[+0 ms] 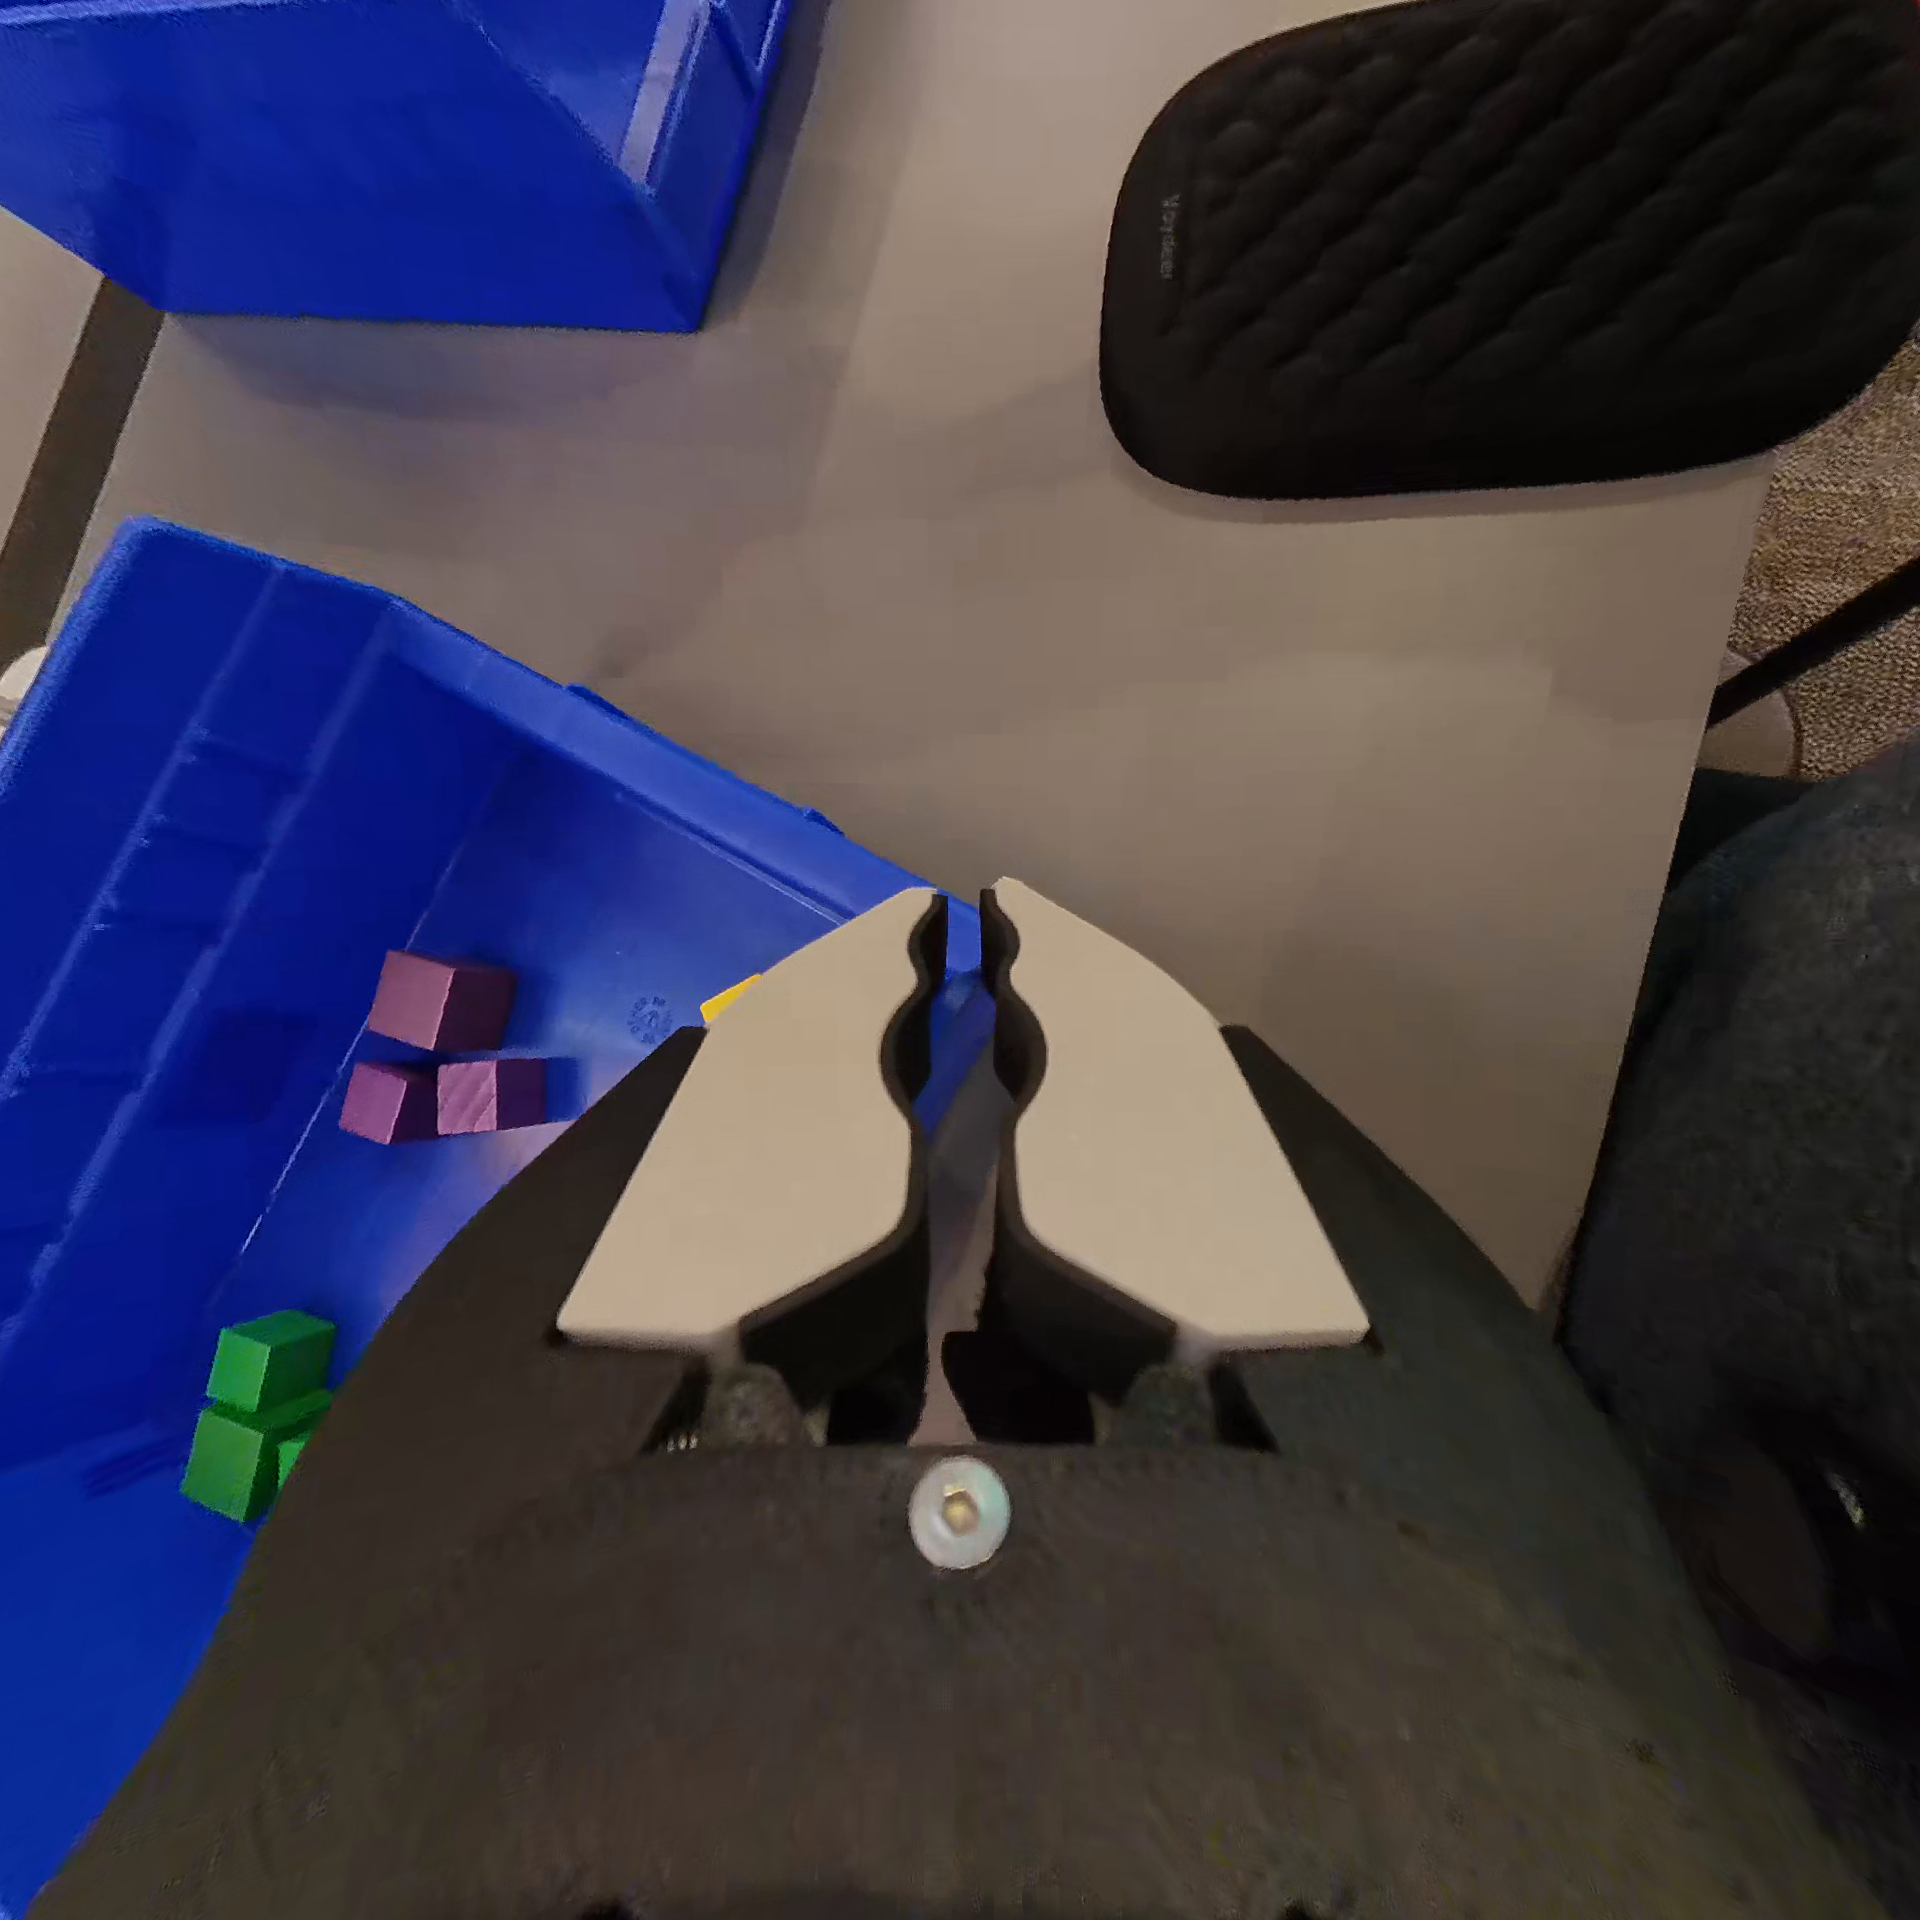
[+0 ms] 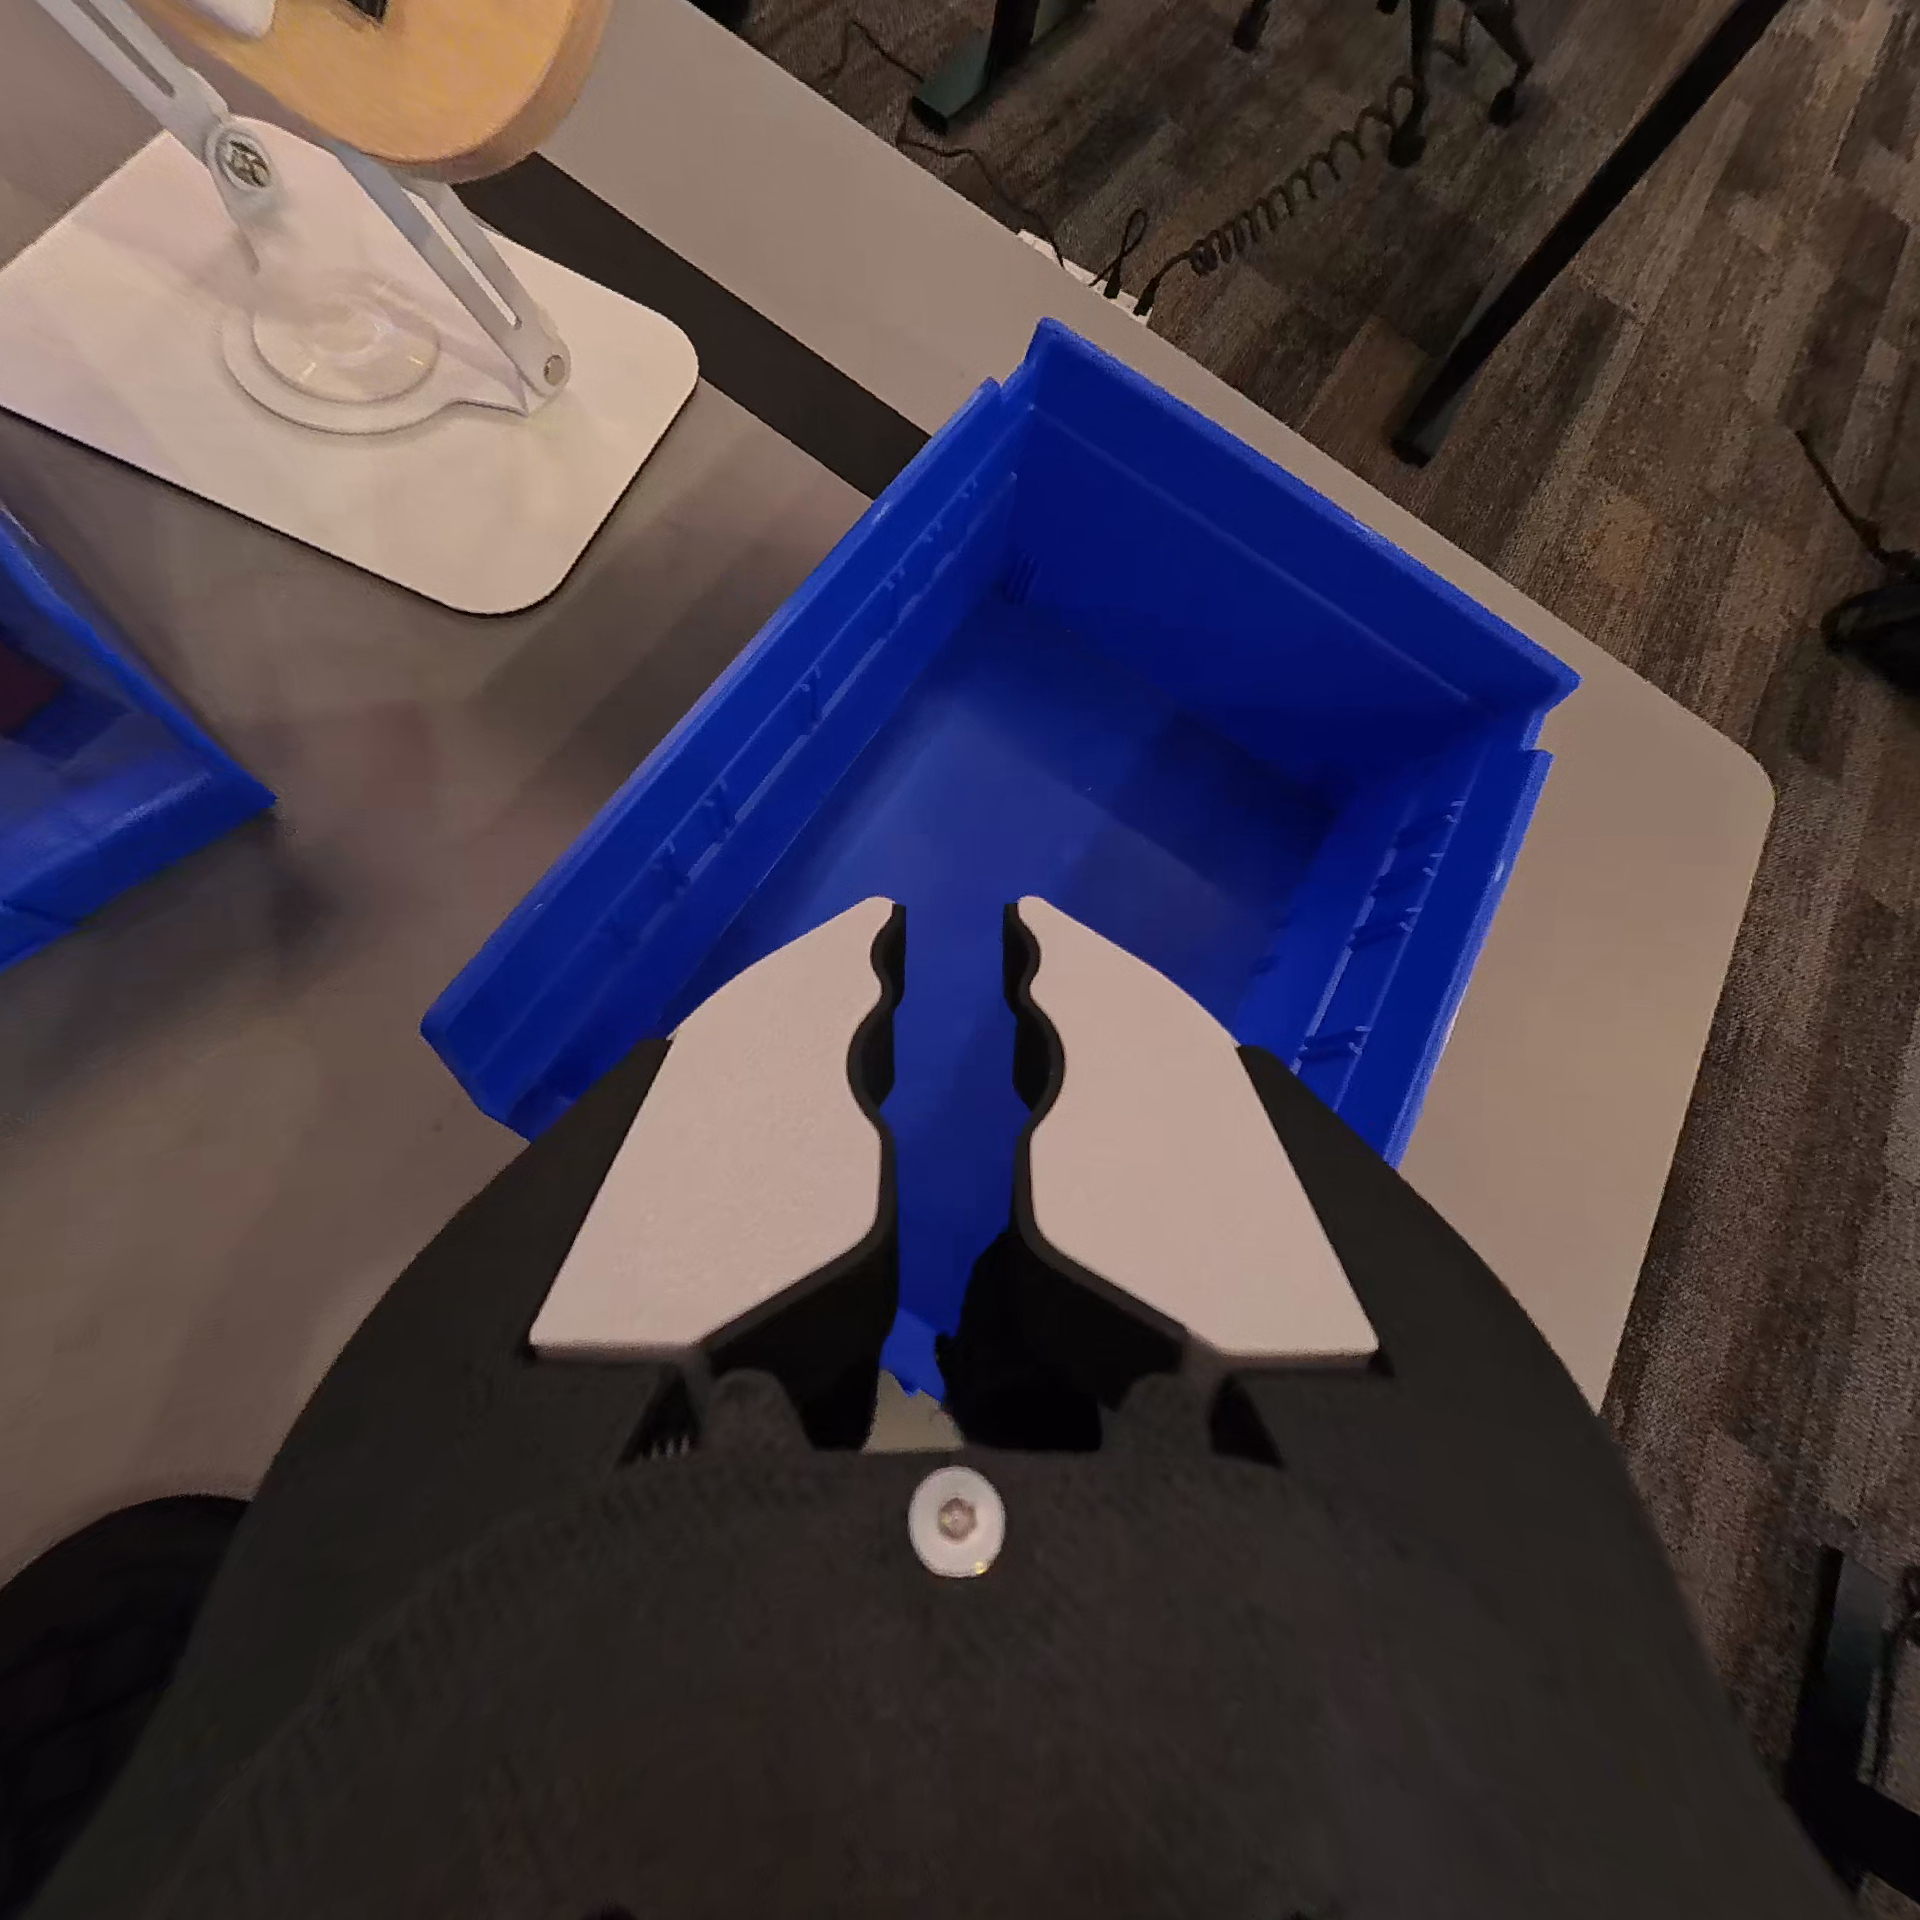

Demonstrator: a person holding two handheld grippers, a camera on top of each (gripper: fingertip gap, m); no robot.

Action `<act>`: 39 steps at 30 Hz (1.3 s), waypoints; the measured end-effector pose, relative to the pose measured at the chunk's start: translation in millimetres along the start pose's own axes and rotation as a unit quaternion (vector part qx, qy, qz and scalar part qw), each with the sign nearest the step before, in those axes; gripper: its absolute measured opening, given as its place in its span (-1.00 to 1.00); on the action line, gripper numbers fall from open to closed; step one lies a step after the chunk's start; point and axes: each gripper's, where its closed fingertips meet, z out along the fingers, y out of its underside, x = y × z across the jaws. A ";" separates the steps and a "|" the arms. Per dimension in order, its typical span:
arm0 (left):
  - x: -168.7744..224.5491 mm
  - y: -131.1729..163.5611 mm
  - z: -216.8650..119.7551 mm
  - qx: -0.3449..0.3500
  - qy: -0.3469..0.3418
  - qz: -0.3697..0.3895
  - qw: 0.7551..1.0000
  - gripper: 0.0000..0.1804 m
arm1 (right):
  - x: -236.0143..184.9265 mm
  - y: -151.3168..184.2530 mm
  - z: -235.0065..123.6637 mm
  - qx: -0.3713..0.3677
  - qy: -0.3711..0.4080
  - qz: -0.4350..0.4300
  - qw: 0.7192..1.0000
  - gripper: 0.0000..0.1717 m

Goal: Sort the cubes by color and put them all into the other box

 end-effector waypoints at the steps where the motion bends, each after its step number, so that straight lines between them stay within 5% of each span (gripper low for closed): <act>1: -1.7 4.2 -3.2 0.000 0.003 0.005 1.000 -0.93 | -1.2 -0.1 0.0 0.002 -0.001 -0.001 1.000 -0.80; 13: -36.2 88.4 -61.1 -0.022 0.089 0.049 0.995 -0.94 | -27.1 3.9 15.7 -0.002 -0.037 -0.024 0.999 -0.79; 21: -75.1 165.6 -117.5 -0.110 0.113 0.015 0.987 -0.81 | -37.1 8.9 20.7 -0.004 -0.051 -0.036 0.998 -0.79; 27: -100.5 117.1 -107.9 -0.061 0.002 -0.096 0.994 -0.78 | -48.1 3.7 20.6 0.014 -0.062 -0.040 0.997 -0.80; 33: -119.0 135.7 -53.6 -0.181 -0.099 -0.158 0.966 -0.87 | -70.9 -5.4 22.0 0.033 -0.075 -0.068 0.994 -0.81; 39: -124.3 127.0 -51.2 -0.220 -0.125 -0.164 0.954 -0.93 | -88.2 -4.8 18.3 0.038 -0.081 -0.101 0.991 -0.81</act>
